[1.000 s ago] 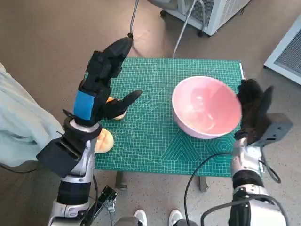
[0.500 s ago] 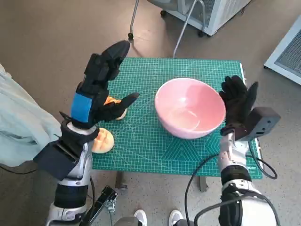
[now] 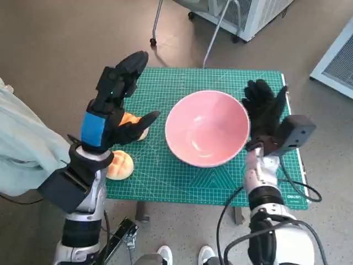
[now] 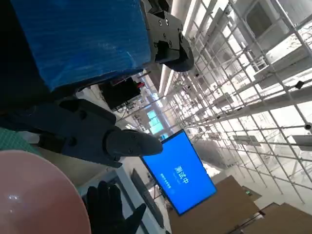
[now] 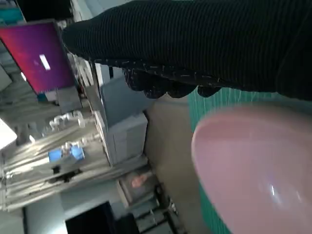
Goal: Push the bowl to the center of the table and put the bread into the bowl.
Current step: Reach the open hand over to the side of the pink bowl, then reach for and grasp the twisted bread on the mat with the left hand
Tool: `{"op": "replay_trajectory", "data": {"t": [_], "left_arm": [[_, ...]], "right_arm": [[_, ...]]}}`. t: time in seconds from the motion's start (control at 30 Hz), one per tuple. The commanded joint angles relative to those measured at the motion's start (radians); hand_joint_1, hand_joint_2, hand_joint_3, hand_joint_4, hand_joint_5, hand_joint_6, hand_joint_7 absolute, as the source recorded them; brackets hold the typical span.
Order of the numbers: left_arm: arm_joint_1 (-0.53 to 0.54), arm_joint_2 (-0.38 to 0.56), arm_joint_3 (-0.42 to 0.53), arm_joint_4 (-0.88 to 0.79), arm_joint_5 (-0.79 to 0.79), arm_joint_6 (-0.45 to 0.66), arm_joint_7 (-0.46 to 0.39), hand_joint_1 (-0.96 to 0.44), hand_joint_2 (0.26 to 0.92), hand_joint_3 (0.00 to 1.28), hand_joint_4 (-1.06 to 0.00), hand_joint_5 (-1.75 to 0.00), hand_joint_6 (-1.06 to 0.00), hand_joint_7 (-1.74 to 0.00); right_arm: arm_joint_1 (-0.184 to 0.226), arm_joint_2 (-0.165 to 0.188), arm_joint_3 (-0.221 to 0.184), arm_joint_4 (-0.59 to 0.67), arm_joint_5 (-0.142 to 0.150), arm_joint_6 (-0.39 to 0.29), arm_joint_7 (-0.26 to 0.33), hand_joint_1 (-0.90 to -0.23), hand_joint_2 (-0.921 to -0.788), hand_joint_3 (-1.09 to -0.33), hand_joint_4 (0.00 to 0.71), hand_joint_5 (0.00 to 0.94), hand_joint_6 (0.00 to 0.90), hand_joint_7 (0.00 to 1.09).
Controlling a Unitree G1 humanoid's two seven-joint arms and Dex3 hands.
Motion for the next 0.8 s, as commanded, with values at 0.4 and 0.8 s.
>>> {"op": "replay_trajectory", "data": {"t": [0.4, 0.8], "left_arm": [[0.046, 0.03, 0.037, -0.005, -0.005, -0.01, -0.003, -0.42, 0.921, 0.25, -0.31, 0.0, -0.22, -0.32], [0.093, 0.137, 0.131, 0.021, -0.047, -0.028, -0.064, -0.43, 0.921, 0.24, -0.31, 0.0, -0.32, -0.13]], "right_arm": [[-0.036, -0.008, 0.027, 0.003, -0.03, -0.002, 0.011, -0.615, -0.921, -0.868, 0.269, 0.002, 0.155, 0.64], [-0.073, -0.05, 0.082, -0.051, -0.069, -0.177, 0.04, -0.625, -0.921, -0.88, 0.288, 0.009, 0.121, 0.64]]}}
